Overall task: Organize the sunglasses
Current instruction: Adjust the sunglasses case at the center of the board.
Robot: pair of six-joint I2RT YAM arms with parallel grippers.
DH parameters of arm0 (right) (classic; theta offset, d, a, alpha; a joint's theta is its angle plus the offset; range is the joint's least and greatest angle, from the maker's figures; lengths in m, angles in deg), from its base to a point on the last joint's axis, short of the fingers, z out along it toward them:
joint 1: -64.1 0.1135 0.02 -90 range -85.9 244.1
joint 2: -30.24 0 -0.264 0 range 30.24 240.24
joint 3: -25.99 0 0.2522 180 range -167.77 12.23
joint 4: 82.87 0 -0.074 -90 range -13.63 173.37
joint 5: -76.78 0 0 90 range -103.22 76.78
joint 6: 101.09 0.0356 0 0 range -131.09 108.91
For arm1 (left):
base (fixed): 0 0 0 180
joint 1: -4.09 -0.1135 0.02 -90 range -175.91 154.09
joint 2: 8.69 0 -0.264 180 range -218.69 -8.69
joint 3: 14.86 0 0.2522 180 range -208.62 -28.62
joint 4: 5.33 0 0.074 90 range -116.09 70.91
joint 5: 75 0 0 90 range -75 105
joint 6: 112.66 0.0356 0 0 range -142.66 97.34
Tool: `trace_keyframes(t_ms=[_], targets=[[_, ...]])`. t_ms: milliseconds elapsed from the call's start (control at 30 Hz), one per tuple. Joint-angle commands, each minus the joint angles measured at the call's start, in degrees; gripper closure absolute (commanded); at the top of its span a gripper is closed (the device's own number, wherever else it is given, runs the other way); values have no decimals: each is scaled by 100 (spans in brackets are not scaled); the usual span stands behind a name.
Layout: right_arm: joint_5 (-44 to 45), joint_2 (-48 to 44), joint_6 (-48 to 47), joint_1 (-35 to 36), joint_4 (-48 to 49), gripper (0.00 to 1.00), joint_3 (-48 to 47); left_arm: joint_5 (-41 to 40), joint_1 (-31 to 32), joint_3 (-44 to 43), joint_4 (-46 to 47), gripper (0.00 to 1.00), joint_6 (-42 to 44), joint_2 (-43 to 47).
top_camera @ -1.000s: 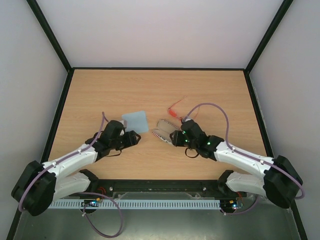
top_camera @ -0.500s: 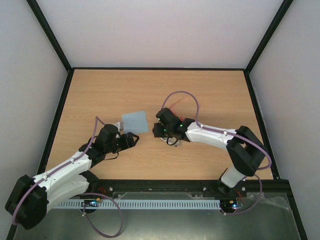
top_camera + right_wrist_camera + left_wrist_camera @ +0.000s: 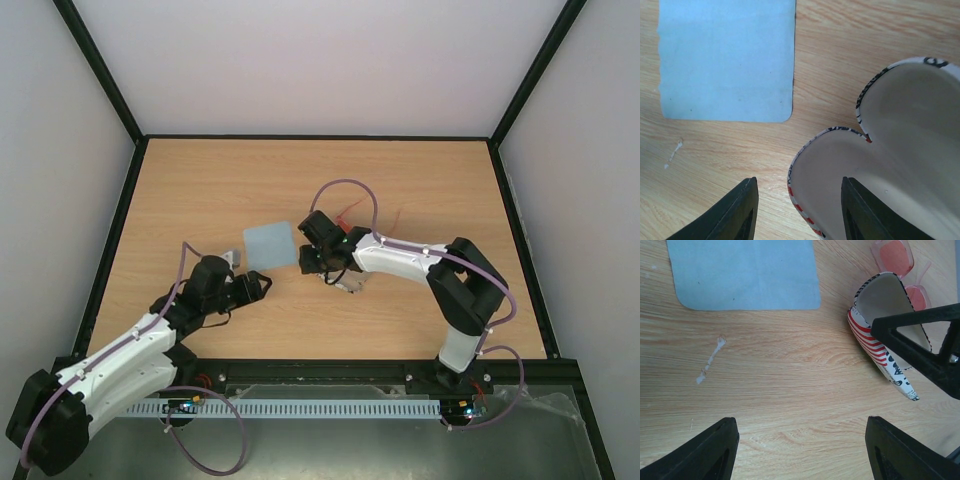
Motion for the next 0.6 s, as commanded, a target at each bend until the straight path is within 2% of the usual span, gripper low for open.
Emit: trace_keyframes(t_ms=[0, 233, 567], targets=[[-296, 53, -92, 36, -95, 52, -22, -6, -63, 69, -165, 28, 29, 131], [-669, 26, -254, 51, 60, 52, 114, 22, -80, 80, -172, 27, 54, 133], [-712, -85, -291, 61, 20, 53, 181, 26, -87, 21, -237, 28, 91, 125]])
